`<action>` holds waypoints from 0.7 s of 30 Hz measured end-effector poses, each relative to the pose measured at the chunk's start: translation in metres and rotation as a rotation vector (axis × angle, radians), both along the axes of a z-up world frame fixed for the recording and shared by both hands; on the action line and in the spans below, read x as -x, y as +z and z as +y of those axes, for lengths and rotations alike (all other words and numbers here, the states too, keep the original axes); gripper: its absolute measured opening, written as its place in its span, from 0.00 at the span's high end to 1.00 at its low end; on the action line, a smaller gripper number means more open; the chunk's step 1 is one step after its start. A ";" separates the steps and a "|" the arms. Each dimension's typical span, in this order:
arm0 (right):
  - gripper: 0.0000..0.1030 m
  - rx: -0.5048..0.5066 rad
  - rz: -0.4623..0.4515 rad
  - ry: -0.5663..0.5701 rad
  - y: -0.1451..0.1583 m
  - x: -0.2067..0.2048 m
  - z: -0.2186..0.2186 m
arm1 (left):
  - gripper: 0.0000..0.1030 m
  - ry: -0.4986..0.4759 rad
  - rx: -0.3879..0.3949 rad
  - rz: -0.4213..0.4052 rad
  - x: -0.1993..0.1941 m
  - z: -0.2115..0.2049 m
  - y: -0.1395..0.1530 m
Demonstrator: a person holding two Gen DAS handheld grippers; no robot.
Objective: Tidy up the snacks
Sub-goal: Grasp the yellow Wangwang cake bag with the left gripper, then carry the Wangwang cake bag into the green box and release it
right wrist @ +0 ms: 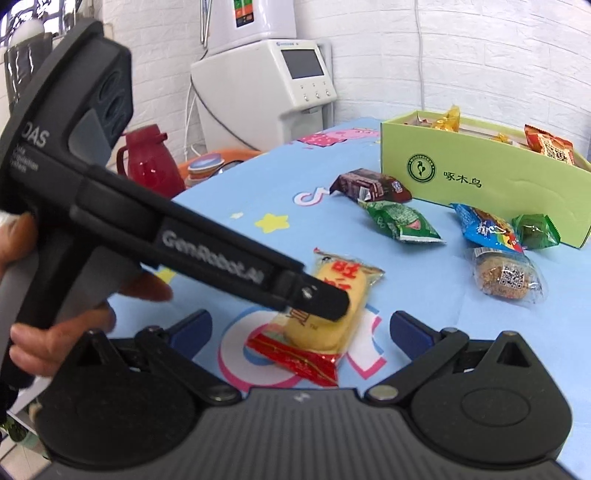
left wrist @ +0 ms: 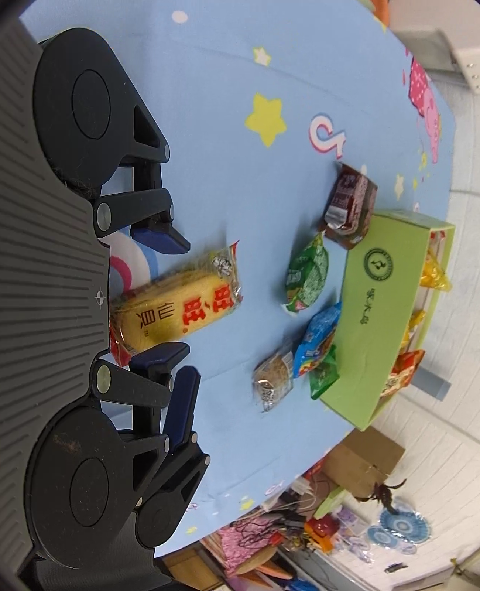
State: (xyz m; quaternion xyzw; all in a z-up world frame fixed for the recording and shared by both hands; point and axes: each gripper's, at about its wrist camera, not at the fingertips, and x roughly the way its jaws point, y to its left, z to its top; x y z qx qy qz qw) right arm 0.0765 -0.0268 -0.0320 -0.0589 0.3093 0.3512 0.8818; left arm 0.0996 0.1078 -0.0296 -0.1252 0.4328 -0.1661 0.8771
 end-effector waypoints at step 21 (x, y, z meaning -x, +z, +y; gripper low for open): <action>0.23 0.010 -0.028 -0.084 0.010 0.012 0.001 | 0.78 -0.070 0.000 -0.109 0.012 -0.018 0.024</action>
